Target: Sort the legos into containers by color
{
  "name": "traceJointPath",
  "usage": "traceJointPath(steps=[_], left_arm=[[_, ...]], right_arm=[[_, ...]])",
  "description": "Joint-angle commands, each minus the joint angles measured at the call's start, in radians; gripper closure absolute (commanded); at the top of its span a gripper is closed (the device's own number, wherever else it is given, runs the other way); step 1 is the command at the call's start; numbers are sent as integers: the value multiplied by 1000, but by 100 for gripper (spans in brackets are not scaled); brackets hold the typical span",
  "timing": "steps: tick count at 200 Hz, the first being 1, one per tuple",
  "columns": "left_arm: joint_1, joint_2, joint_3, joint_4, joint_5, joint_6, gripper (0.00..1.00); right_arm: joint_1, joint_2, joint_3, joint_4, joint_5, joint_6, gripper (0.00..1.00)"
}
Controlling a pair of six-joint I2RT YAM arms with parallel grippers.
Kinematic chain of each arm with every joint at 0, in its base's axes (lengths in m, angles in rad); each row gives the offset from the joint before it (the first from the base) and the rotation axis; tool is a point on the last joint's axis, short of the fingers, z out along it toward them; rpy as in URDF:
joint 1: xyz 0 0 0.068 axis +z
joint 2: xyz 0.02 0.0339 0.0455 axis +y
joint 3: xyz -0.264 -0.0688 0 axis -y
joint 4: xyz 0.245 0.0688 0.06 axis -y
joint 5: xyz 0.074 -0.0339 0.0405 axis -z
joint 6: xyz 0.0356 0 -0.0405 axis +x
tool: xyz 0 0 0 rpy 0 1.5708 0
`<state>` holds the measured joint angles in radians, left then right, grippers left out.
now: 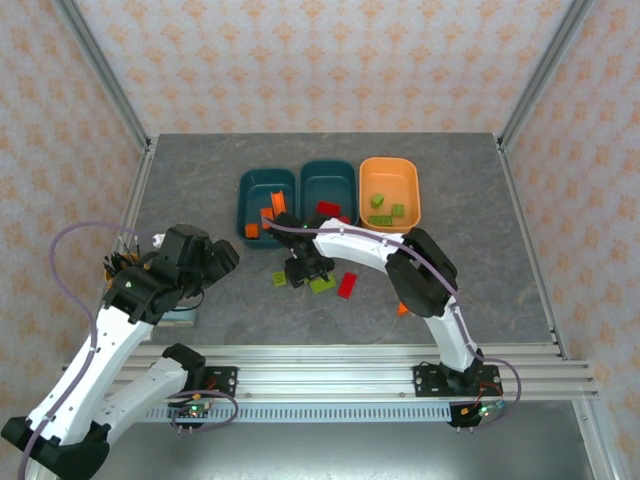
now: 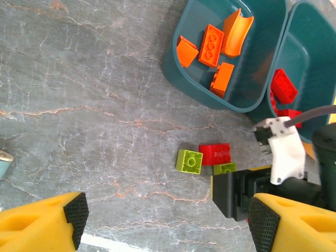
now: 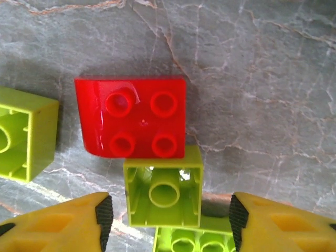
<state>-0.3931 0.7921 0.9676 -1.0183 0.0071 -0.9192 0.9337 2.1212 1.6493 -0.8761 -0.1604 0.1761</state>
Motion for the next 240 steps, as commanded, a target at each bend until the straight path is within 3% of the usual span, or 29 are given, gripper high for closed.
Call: traceJointPath(steps=[1,71,121,150,176,240], left_arm=[[-7,2,-10,-24,-11,-19,17],[-9,29,-8,43,33,-4,18],[-55,100,26,175,108,24,18],[-132,228,100,266,125,41,18],[-183,361,172,334,132,47,18],[-234,639,375,418,182,89,19]], right_arm=[[4,37,47,-26,42,-20,44],[3,70,69,-34,51,-4,65],[-43,-115,26,-72,87,35,67],[-160,-246,4,-101,105,48,68],[-312,-267,32,-99,108,51,68],[-611,29,374,-148,115,120,68]])
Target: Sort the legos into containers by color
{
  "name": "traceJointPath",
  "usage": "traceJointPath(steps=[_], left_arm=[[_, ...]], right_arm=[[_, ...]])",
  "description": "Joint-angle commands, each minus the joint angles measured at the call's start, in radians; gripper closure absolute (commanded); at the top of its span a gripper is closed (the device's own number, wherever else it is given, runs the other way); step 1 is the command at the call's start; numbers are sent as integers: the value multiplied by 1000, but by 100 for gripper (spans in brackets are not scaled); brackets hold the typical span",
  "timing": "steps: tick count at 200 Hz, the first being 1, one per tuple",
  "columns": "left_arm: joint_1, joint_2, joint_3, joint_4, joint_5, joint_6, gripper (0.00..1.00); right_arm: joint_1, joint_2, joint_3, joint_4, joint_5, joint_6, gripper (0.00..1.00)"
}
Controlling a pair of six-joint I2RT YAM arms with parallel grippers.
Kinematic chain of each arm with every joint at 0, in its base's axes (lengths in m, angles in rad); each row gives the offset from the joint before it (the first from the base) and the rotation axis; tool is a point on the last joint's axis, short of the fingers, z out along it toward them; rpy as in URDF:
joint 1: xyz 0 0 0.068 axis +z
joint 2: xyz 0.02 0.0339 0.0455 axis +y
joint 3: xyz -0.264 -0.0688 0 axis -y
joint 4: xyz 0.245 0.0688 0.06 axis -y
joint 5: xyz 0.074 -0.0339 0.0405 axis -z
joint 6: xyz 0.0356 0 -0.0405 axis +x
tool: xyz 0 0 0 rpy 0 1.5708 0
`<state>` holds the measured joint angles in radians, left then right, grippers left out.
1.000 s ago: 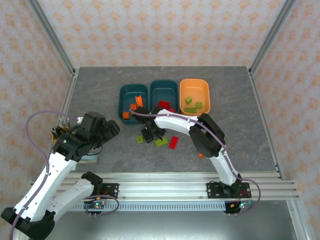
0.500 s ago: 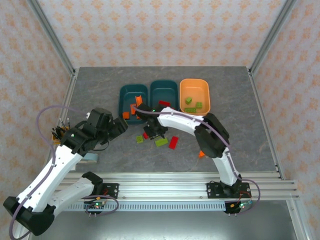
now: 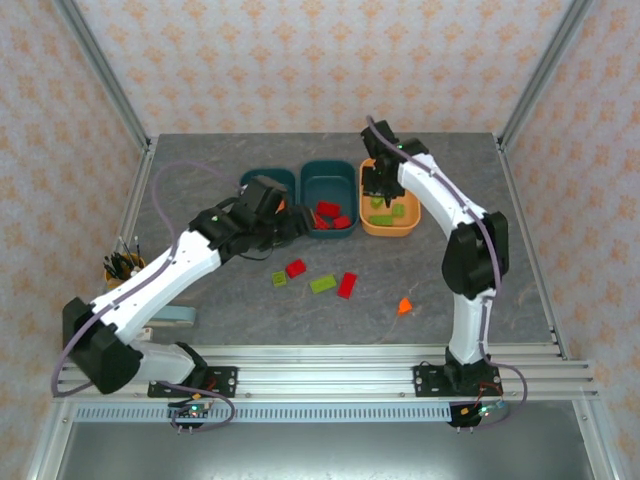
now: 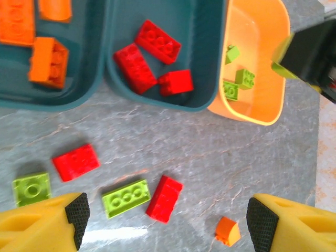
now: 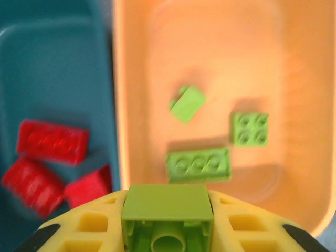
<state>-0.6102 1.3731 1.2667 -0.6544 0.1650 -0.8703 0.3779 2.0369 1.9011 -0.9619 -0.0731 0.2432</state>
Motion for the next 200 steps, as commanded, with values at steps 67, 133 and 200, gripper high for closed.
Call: traceJointPath(steps=[67,133,200], left_arm=[[-28,168,164,45,23,61,19],[-31,183,162,-5,16,110,20],[-67,176,149,-62,16,186,22]], right_arm=[[-140,470,524,-184,1,72,65],[-138,428,528,-178,-37,84,41],[-89,-40,168,-75,-6,87,41]])
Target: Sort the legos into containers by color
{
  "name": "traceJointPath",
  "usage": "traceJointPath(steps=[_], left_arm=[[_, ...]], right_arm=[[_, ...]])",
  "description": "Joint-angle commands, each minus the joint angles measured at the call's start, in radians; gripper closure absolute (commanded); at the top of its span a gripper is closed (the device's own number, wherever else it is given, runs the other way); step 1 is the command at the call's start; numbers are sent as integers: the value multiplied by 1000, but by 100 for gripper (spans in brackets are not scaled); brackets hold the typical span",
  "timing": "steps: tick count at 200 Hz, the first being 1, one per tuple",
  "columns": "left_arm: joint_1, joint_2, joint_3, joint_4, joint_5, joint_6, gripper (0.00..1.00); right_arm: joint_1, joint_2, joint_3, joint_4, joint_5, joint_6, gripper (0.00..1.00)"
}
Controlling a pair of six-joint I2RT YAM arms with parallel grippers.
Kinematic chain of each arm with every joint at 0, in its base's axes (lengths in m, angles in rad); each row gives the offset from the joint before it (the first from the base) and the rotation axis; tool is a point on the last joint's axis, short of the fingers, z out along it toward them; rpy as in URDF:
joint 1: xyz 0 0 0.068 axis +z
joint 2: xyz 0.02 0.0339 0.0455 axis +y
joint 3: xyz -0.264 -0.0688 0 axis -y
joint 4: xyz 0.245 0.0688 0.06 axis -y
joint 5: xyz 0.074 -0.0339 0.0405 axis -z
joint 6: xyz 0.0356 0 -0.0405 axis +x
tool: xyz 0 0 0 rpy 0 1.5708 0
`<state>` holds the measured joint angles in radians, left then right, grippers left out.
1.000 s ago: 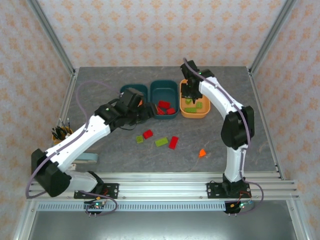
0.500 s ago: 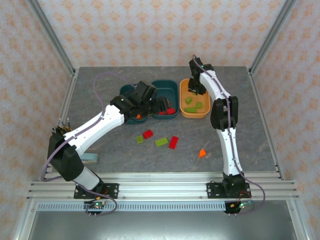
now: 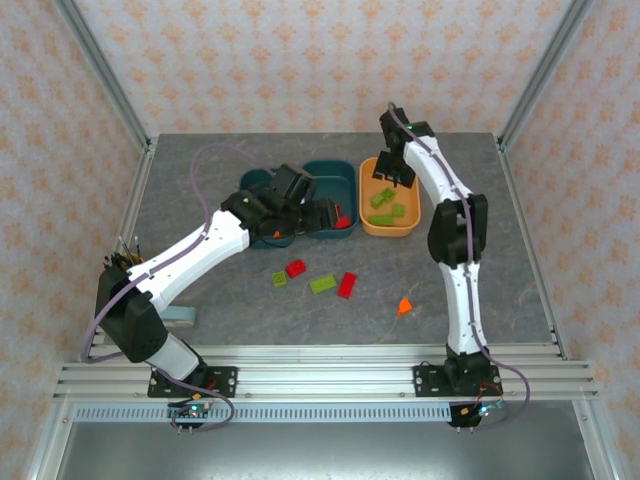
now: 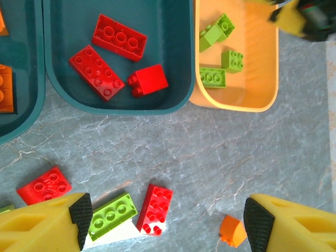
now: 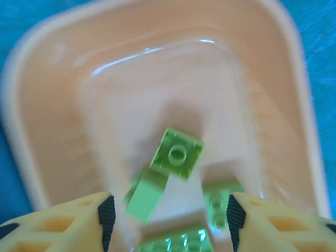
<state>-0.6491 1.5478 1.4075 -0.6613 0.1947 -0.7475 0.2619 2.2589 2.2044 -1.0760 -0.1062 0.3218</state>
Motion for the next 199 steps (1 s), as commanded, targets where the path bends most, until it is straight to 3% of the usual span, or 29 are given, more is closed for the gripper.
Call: traceJointPath(steps=[1,47,94,147,199], left_arm=[[-29,2,8,-55,-13,64,22],[-129,73,20,-33,26,99,23],[-244,245,120,-57,36,-108,22],[-421,554,422,-186,38,-126,18],[-486,750,641,-371,3,-263,15]], right_arm=[[28,-271,-145,40,27,9,41],[71,-709,-647,51,15,126,41],[82,-1094,-922,-82,11,238,37],[82,-1291,-892,-244,2,323,35],[83,-1366,-757,-305,46,324,34]])
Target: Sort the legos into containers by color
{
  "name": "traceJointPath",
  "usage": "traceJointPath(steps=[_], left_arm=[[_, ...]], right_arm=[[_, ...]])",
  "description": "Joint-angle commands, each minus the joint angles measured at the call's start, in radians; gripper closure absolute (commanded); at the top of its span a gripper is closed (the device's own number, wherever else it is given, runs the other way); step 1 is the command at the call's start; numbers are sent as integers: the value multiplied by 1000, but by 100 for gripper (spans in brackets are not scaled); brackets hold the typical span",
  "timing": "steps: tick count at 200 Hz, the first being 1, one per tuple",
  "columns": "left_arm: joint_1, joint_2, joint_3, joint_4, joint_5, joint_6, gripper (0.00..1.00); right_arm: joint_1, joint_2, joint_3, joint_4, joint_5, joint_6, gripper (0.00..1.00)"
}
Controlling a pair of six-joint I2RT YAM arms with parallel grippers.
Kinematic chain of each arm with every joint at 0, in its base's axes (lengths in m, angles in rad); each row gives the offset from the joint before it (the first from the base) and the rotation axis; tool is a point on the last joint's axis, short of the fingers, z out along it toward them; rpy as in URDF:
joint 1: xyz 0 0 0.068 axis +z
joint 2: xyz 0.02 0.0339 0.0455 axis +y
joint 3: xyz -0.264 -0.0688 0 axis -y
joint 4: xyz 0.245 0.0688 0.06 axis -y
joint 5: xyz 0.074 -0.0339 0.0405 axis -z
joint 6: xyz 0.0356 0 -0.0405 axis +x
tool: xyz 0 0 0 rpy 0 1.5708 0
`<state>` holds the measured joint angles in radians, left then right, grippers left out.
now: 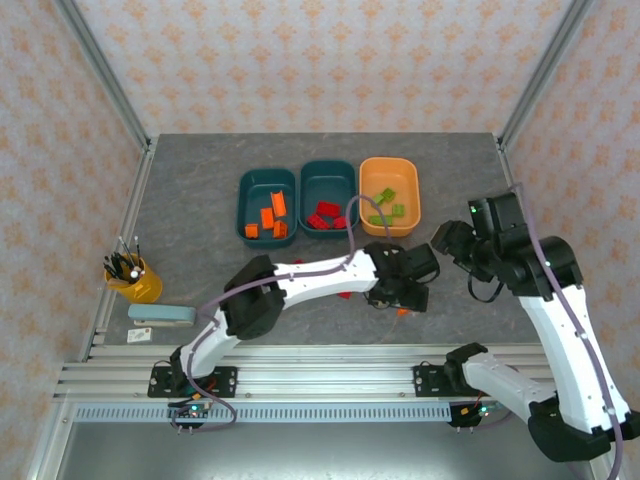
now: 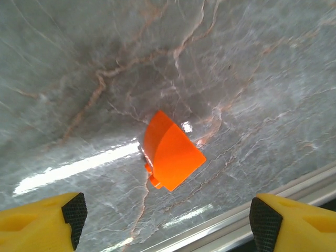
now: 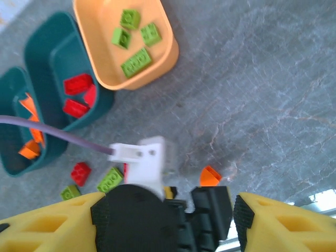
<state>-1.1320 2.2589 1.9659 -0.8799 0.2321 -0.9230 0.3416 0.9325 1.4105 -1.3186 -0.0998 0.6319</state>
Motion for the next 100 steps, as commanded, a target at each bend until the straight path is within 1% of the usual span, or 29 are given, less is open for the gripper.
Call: traceJointPath(steps=[1,28,56,81,100], left_arm=[[-4,40,84,-153,-34,-89,15],[-11,76,106,-141,-33,-158,13],[-12,139,187,-157,-31,-192,14],[-12,186,255,-180,-39,-218,19],[-12,212,281,-186,-45,-233,25]], right_arm=[[2,-42,37,-62,39,13,34],[2,-98,10,-55,30,6,34],[2,-165,-12,-33,29,7,34],[3,-196,2,-33,45,-5,34],[3,-198,20,-36,55,-20,34]])
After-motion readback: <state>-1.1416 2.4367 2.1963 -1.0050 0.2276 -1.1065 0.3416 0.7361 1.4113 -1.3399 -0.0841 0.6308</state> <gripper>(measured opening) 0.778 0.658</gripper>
